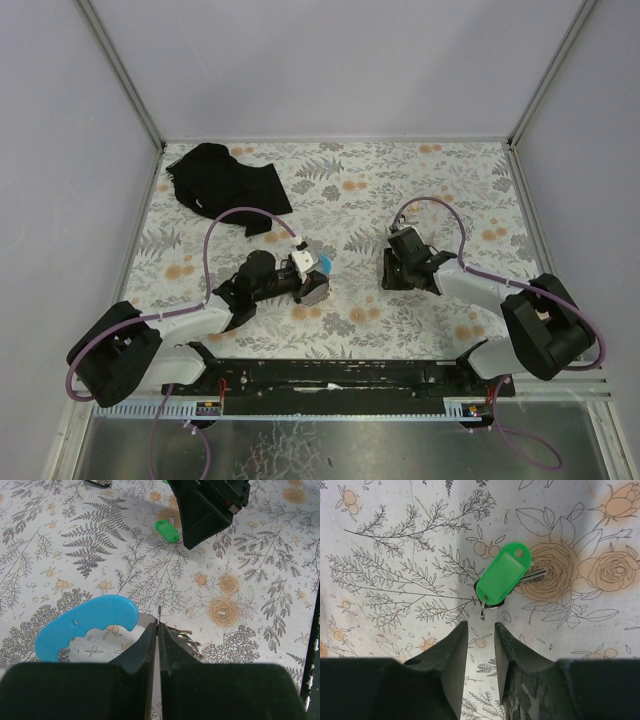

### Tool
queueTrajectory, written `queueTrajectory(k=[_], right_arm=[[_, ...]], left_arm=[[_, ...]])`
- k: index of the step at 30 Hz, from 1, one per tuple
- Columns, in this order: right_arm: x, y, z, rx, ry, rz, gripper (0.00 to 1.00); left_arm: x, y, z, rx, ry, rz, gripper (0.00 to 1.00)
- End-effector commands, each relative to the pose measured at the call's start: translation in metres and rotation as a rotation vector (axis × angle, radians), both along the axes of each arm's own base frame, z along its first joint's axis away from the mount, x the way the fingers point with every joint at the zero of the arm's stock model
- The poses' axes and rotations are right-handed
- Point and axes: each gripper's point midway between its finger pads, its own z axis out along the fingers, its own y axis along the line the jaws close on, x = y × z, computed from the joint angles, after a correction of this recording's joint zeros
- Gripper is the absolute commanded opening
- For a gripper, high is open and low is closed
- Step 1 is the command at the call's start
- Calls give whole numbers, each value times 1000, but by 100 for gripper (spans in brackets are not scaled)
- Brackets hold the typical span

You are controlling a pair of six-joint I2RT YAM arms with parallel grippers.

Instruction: Put the keys on the keyring

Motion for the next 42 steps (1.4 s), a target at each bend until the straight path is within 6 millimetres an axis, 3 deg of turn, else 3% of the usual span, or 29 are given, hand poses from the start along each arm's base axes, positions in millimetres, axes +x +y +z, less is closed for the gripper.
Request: queueTrajectory(k=[1, 14, 18, 23, 27, 30, 37, 42], right_arm=[[1, 12, -4, 32, 11, 35, 35], [40, 46, -2, 96, -32, 71, 35], [49, 54, 16, 103, -71, 131, 36], [51, 40, 42, -11, -129, 254, 47], [50, 24, 50, -156, -88, 359, 50], [49, 18, 49, -210, -48, 427, 51], [42, 29, 31, -172, 92, 616, 48], [48, 28, 22, -131, 147, 620, 41]], left_arm=[[4, -2, 10, -26, -37, -4, 1], [3, -1, 12, -31, -44, 0, 1], [4, 0, 12, -31, -45, 5, 1], [4, 0, 13, -34, -48, 6, 1], [4, -1, 14, -37, -47, 4, 1], [3, -1, 14, -38, -49, 3, 1], [3, -1, 15, -38, -49, 4, 1], [3, 0, 15, -38, -50, 3, 1]])
